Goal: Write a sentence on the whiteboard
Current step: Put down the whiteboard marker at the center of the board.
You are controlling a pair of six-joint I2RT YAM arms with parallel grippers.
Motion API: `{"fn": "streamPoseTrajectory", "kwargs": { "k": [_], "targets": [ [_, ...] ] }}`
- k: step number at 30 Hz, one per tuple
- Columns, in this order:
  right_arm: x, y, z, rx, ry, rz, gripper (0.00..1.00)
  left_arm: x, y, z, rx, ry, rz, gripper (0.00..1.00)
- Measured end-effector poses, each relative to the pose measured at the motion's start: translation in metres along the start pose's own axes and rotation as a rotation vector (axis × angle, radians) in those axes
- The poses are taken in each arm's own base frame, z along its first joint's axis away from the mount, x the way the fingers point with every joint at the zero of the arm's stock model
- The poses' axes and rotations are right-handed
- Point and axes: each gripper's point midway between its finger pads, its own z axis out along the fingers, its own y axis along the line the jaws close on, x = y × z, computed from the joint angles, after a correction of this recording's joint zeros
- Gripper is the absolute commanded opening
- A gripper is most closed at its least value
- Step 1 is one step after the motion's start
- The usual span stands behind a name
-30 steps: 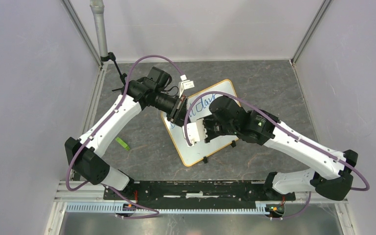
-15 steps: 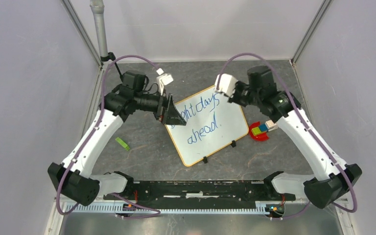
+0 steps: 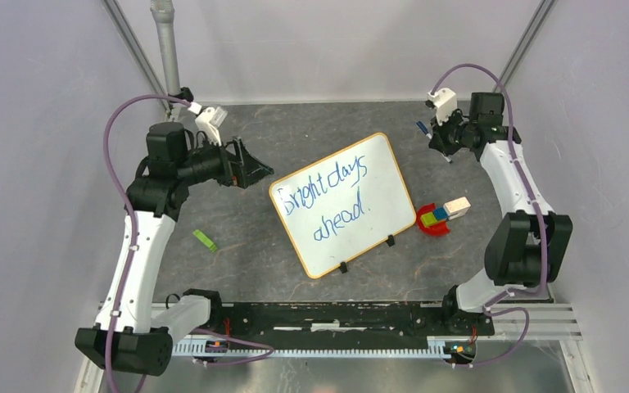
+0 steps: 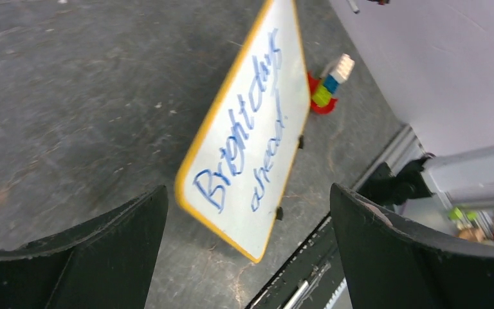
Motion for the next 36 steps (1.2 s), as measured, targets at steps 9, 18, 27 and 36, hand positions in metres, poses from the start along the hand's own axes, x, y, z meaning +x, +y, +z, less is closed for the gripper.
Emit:
{"fn": "streamPoseTrajectory", "kwargs": {
  "k": [9, 18, 27, 36],
  "targets": [
    [0.044, -0.023, 0.058, 0.023, 0.058, 0.137, 0.04, 0.016, 0.032, -0.018, -0.204, -0.021, -0.030, 1.00],
    [0.092, -0.031, 0.108, 0.042, 0.140, 0.217, 0.07, 0.033, 0.062, -0.027, -0.365, 0.008, -0.036, 1.00],
    [0.124, -0.035, 0.130, 0.073, 0.194, 0.250, 0.19, 0.049, 0.097, -0.029, -0.494, 0.092, -0.019, 1.00],
    [0.134, -0.039, 0.132, 0.090, 0.214, 0.268, 0.36, 0.059, 0.106, -0.030, -0.528, 0.143, -0.031, 1.00]
  ]
}}
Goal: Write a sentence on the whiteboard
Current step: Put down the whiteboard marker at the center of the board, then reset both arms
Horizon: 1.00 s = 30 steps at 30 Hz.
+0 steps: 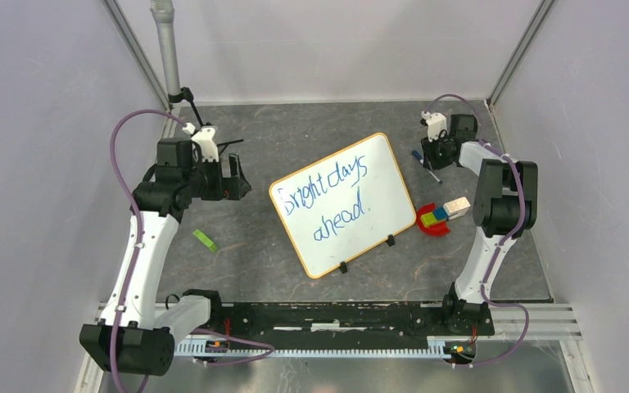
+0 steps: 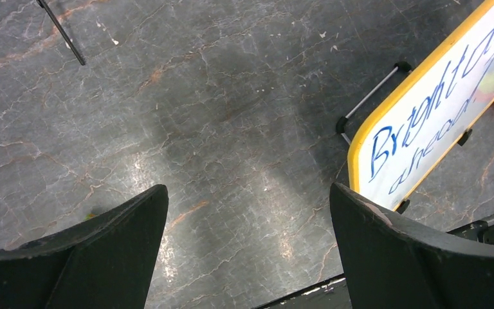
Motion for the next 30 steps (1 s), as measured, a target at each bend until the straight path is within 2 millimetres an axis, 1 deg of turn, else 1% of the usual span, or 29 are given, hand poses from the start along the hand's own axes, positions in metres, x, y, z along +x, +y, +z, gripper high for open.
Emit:
{"fn": "streamPoseTrajectory", "kwargs": {
  "k": [4, 6, 8, 10, 12, 14, 16, 18, 20, 23, 26, 28, 30],
  "targets": [
    [0.001, 0.000, -0.001, -0.001, 0.008, 0.004, 0.45, 0.003, 0.003, 0.004, -0.006, 0.021, -0.011, 1.00],
    [0.000, 0.000, -0.003, -0.004, 0.015, 0.009, 0.56, 0.005, 0.004, 0.005, -0.008, 0.034, -0.018, 1.00],
    [-0.004, -0.002, -0.006, -0.005, 0.015, 0.015, 0.69, 0.006, 0.005, 0.005, -0.006, 0.047, -0.025, 1.00],
    [-0.009, -0.005, -0.011, -0.001, 0.008, 0.018, 0.88, 0.007, 0.006, 0.005, -0.009, 0.055, -0.032, 1.00],
    [-0.017, -0.007, -0.021, 0.005, -0.004, 0.021, 0.98, 0.007, 0.007, 0.004, -0.012, 0.065, -0.038, 1.00],
    [-0.028, -0.009, -0.037, 0.014, -0.024, 0.010, 0.98, 0.006, 0.009, 0.005, -0.013, 0.069, -0.044, 1.00],
    [-0.046, -0.010, -0.058, 0.023, -0.060, -0.010, 0.98, 0.005, 0.012, 0.005, -0.018, 0.070, -0.053, 1.00],
    [-0.066, -0.010, -0.084, 0.034, -0.111, -0.035, 0.98, 0.002, 0.016, 0.006, -0.028, 0.068, -0.064, 1.00],
    [-0.086, -0.008, -0.114, 0.043, -0.170, -0.066, 0.98, -0.002, 0.024, 0.007, -0.043, 0.064, -0.078, 1.00],
    [-0.106, 0.002, -0.155, 0.039, -0.246, -0.104, 0.98, -0.009, 0.042, 0.007, -0.080, 0.053, -0.102, 1.00],
    [-0.111, 0.010, -0.185, 0.030, -0.296, -0.126, 0.98, -0.013, 0.054, 0.005, -0.108, 0.037, -0.118, 1.00],
    [-0.102, 0.013, -0.198, 0.023, -0.310, -0.123, 0.98, -0.016, 0.058, 0.003, -0.119, 0.023, -0.121, 1.00],
    [-0.087, 0.015, -0.207, 0.018, -0.306, -0.106, 0.98, -0.019, 0.059, 0.002, -0.121, 0.010, -0.117, 1.00]
  ]
}}
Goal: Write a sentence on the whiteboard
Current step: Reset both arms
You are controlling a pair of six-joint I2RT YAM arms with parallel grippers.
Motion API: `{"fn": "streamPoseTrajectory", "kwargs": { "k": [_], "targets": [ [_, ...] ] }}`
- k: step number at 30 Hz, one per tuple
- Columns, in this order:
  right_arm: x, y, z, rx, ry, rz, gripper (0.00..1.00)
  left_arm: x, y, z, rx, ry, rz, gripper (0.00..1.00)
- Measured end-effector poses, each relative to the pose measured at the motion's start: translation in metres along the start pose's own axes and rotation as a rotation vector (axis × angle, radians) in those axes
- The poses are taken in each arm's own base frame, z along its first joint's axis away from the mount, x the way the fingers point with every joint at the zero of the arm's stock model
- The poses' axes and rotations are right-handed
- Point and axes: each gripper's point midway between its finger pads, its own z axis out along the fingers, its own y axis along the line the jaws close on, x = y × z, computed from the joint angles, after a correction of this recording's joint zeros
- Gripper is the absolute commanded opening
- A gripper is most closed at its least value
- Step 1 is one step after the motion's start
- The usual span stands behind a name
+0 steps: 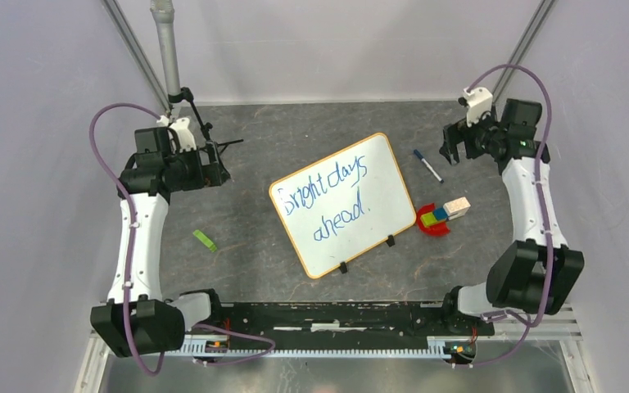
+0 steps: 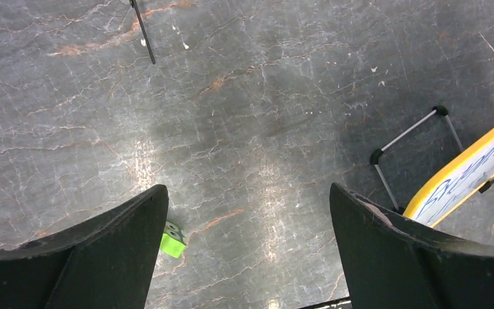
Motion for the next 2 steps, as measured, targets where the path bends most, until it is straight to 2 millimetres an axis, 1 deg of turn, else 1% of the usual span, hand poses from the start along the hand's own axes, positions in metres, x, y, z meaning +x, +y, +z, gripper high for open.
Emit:
{"fn": "streamPoseTrajectory", "kwargs": {
  "k": [2],
  "targets": [
    [0.0170, 0.0045, -0.0074, -0.008, 0.018, 0.022, 0.98, -0.0005, -0.0001, -0.0007, 0.000, -0.003, 0.005, 1.00]
  ]
}}
